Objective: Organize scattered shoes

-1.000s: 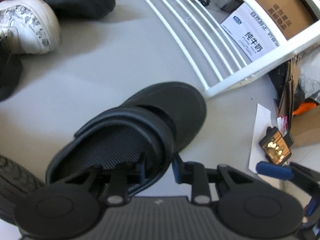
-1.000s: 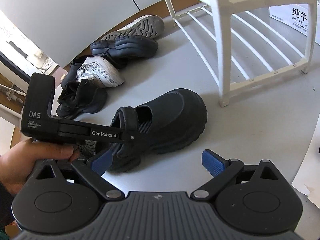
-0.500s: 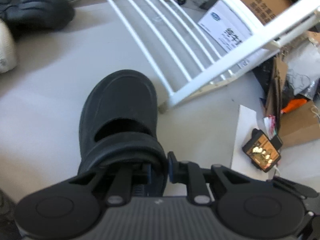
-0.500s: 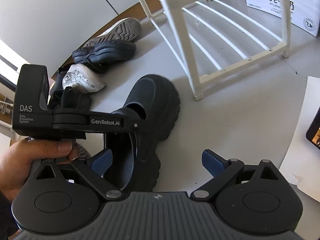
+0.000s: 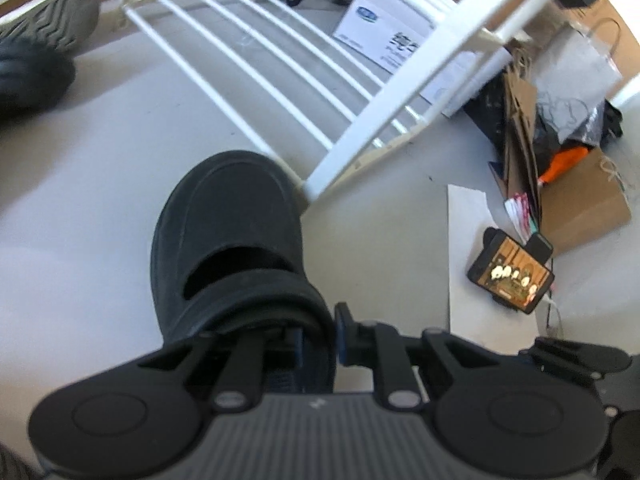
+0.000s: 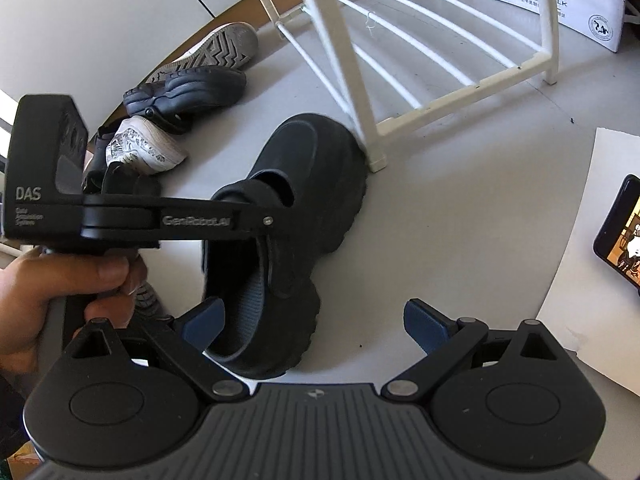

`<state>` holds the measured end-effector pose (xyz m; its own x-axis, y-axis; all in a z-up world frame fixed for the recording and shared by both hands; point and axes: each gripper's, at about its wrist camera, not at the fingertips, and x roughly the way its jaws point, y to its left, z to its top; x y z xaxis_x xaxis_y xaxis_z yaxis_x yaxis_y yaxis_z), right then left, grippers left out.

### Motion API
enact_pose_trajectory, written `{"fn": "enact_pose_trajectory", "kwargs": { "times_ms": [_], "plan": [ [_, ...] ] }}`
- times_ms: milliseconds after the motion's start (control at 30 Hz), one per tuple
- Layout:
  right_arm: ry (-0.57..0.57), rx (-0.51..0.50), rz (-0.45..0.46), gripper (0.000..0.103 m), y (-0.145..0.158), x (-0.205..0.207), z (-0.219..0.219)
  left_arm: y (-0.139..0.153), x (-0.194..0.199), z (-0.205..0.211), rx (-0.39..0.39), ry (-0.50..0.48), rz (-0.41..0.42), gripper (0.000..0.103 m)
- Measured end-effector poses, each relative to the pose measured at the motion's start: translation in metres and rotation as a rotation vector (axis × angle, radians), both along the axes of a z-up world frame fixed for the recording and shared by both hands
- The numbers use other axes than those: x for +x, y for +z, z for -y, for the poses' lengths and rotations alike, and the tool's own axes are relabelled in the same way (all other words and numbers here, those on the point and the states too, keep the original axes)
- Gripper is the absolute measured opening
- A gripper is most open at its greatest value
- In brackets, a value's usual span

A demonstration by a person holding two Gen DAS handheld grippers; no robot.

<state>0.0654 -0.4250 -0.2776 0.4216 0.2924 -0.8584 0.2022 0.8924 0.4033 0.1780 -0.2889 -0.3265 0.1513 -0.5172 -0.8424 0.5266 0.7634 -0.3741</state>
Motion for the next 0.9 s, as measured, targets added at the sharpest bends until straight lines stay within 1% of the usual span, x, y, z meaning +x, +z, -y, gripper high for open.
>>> {"fn": "enact_pose_trajectory", "kwargs": {
  "times_ms": [233,333,400,467,500,600,633,667,733,833,900],
  "plan": [
    [-0.008,-0.002,-0.016,0.099,-0.004,-0.001,0.005,-0.003,0.003,0.023,-0.018,-0.027,-0.004,0.017],
    [-0.011,-0.004,-0.013,0.099,-0.004,0.001,0.006,-0.005,0.001,0.031,0.018,-0.038,-0.018,0.019],
    [-0.015,-0.004,-0.012,0.099,-0.005,0.003,0.006,0.000,-0.005,0.028,0.038,-0.050,-0.018,0.024],
    [-0.015,-0.005,-0.010,0.099,-0.005,0.004,0.006,0.008,-0.011,0.021,0.055,-0.052,0.004,0.047],
    [-0.014,-0.006,-0.010,0.099,-0.005,0.004,0.006,0.012,-0.012,0.017,0.059,-0.048,0.011,0.050],
    [-0.010,-0.006,-0.006,0.099,-0.004,0.005,0.006,0.025,-0.014,-0.002,0.047,-0.023,0.001,0.050],
    [-0.008,-0.006,-0.004,0.099,-0.004,0.005,0.006,0.030,-0.015,-0.010,0.048,-0.012,0.005,0.051],
    [-0.004,-0.008,-0.001,0.099,-0.003,0.005,0.005,0.032,-0.016,-0.013,0.053,-0.006,0.011,0.054],
    [0.007,-0.013,0.008,0.099,-0.001,0.007,0.004,0.043,-0.020,-0.032,0.072,0.020,0.025,0.055],
    [0.066,-0.044,0.043,0.099,0.005,0.009,0.000,0.058,-0.026,-0.056,0.091,0.055,0.027,0.058],
    [0.106,-0.062,0.051,0.099,0.008,0.011,-0.004,0.070,-0.032,-0.072,0.103,0.069,0.041,0.060]
  ]
}}
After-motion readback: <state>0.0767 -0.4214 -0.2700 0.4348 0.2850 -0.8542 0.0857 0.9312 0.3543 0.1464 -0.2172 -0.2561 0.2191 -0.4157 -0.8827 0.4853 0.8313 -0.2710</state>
